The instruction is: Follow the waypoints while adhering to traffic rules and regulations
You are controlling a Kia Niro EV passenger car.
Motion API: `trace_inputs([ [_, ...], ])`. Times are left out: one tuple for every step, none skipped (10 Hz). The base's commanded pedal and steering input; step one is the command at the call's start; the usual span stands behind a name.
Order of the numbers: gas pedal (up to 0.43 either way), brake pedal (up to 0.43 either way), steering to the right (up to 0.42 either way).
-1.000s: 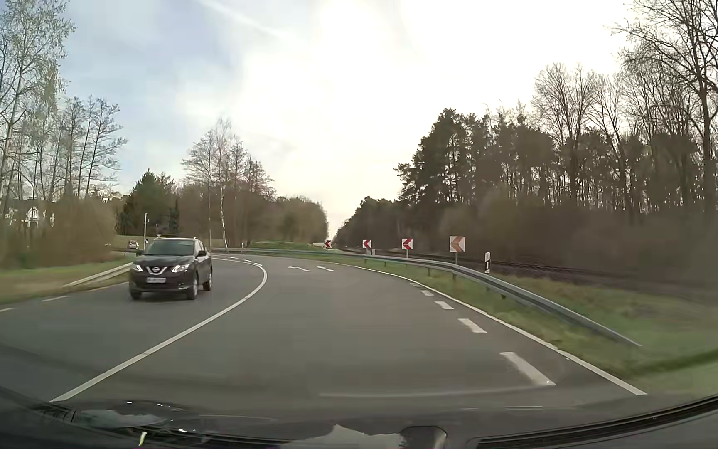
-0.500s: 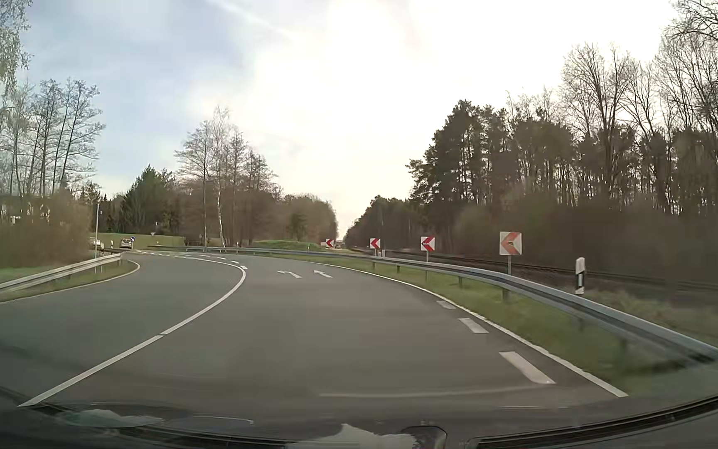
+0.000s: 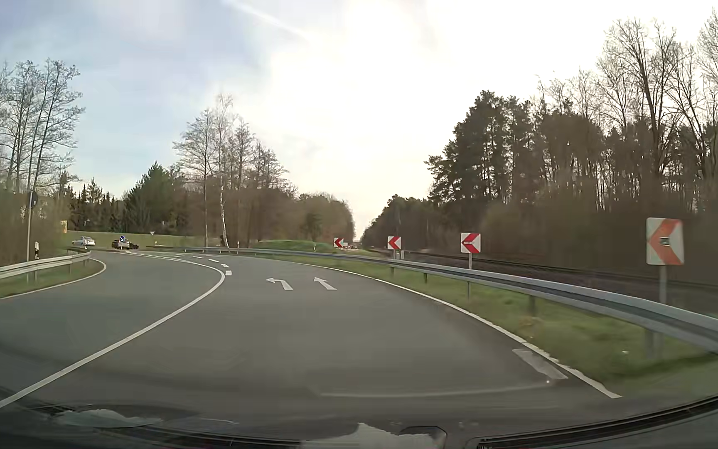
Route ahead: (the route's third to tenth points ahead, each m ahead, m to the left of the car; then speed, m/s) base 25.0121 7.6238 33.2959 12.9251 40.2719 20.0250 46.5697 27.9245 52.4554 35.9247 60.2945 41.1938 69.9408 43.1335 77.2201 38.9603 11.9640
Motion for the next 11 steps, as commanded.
trace_inputs([
  [0.0, 0.0, -0.049],
  [0.0, 0.0, -0.051],
  [0.0, 0.0, -0.054],
  [0.0, 0.0, -0.056],
  [0.0, 0.0, -0.059],
  [0.0, 0.0, -0.062],
  [0.0, 0.0, -0.065],
  [0.0, 0.0, -0.068],
  [0.0, 0.0, -0.071],
  [0.0, 0.0, -0.075],
  [0.0, 0.0, -0.078],
])
